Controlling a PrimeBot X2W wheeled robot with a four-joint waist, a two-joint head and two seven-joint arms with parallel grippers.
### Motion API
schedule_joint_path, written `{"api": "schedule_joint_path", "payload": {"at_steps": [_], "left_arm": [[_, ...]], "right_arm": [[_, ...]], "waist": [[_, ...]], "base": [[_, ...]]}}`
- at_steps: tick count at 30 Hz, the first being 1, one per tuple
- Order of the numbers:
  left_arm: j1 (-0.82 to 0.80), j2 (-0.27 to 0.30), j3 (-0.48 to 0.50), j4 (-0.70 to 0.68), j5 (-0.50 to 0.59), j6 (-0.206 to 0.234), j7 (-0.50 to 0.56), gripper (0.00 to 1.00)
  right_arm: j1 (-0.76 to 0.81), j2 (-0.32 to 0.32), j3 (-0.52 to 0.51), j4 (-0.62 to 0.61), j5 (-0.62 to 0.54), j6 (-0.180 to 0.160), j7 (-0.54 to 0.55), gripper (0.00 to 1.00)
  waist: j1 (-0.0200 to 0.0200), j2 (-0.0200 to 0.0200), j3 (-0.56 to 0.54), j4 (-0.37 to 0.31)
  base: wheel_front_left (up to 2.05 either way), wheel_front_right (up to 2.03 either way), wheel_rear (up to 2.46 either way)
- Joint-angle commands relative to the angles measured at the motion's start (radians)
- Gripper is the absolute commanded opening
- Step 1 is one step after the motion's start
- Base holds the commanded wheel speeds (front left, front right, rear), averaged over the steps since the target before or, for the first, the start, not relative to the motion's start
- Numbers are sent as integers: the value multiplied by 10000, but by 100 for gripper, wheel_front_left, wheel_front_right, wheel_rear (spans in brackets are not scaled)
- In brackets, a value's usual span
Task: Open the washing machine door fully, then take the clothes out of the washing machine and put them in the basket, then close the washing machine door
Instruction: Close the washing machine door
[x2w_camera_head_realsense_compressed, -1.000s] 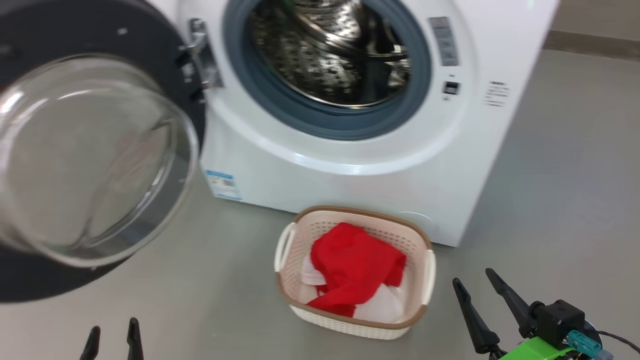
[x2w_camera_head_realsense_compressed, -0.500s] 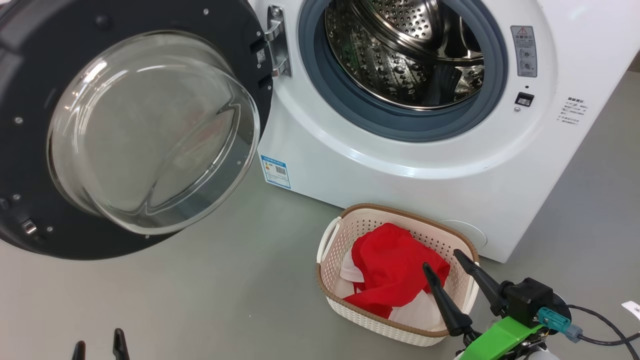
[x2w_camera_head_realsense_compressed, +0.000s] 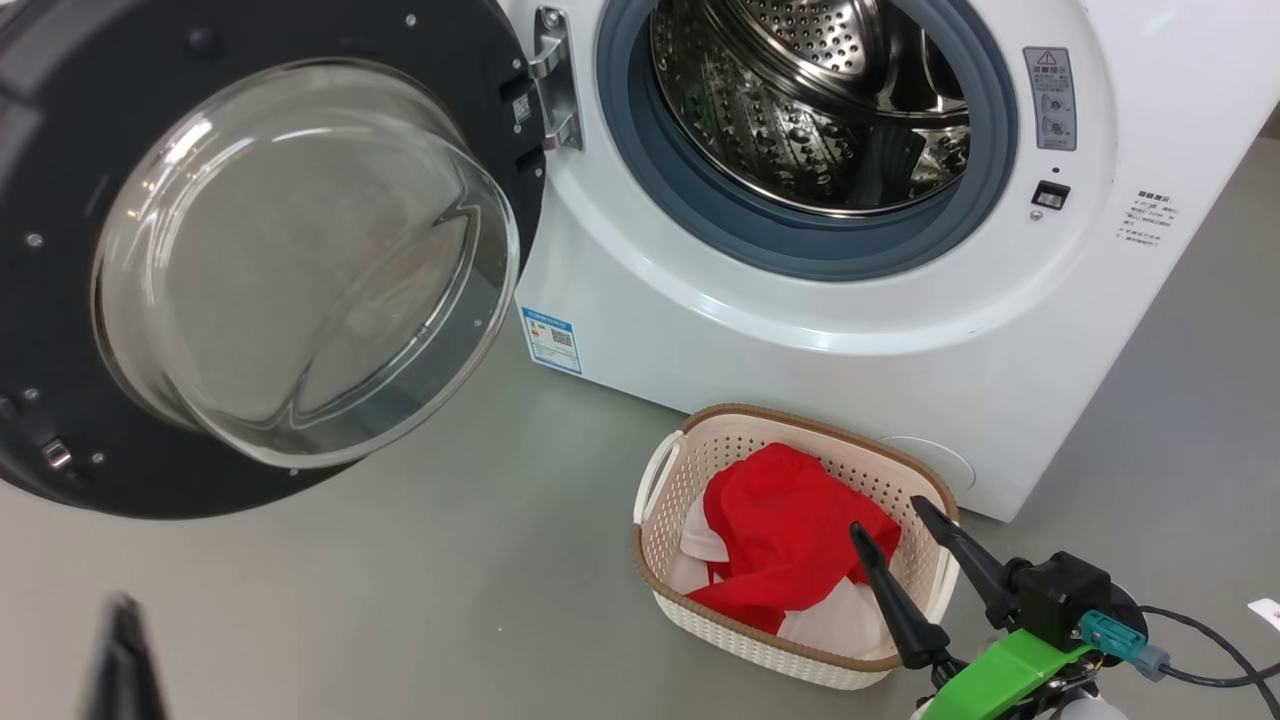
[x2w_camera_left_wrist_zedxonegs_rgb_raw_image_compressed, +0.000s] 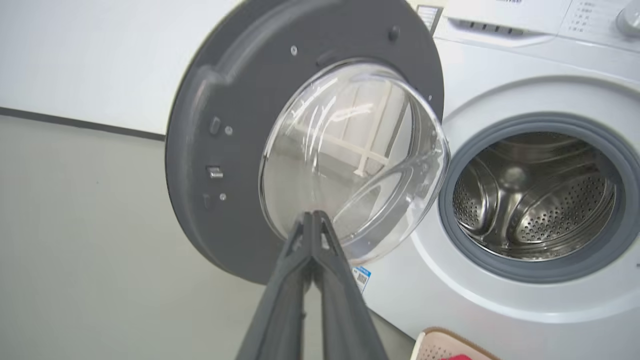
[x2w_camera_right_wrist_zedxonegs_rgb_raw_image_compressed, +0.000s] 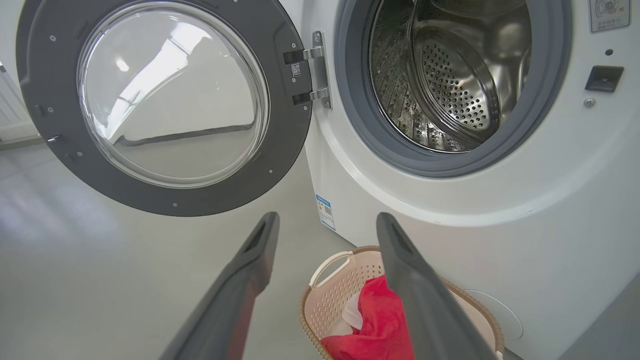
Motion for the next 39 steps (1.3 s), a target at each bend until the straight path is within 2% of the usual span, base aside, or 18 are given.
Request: {"api": "schedule_joint_path", "payload": {"at_steps": [1, 4, 7, 10, 14, 19, 25, 29, 31, 39], "left_arm": [[-883, 136, 724, -790, 77, -211, -51, 0], [-1790, 191, 1443, -1617, 265, -507, -51, 0], [-2537, 455, 1812, -1855, 259, -616, -51, 0], [-3861, 1231, 2216, -1778, 49, -678, -51, 0], [-5787, 2563, 2223, -978, -1153, -689, -51, 0], [-7821, 3985, 2390, 1199, -2788, -692, -51, 0], [-9536, 5451, 1930, 4782, -4323, -693, 274, 0], [-10571, 6133, 1617, 7057, -5404, -693, 1479, 0], [-11154, 6521, 1413, 8470, -6005, -693, 2662, 0], [-12102, 7021, 1160, 10921, -6750, -693, 5273, 0]], "right_arm": [[-71, -18, 124, -261, 122, 16, -48, 100], [39, 12, 49, -313, 66, 16, -48, 100], [85, 11, -19, -347, 19, 16, -48, 100], [130, -11, -142, -409, -51, 16, -48, 100], [167, -34, -357, -517, -158, 16, -48, 100], [12, -50, -384, -609, -297, 16, -48, 100], [-305, -60, -286, -603, -391, 16, -48, 100], [-512, -118, -183, -584, -423, 16, -48, 100], [-643, -149, -106, -552, -433, 16, -48, 100], [-739, -100, 56, -464, -432, 16, -48, 100]], "waist": [[0, -1, 46, -15], [0, -1, 175, -45], [0, -1, 296, -59], [0, -1, 489, -69], [0, -1, 768, -77], [0, -1, 1239, -244], [0, -1, 1747, -445], [0, -1, 2042, -542], [0, -1, 2193, -625], [0, -1, 2331, -726]], "base": [[0, 0, 0], [0, 0, 0], [0, 0, 0], [0, 0, 0], [0, 0, 0], [0, 0, 0], [0, 0, 0], [0, 0, 0], [0, 0, 0], [0, 0, 0]]}}
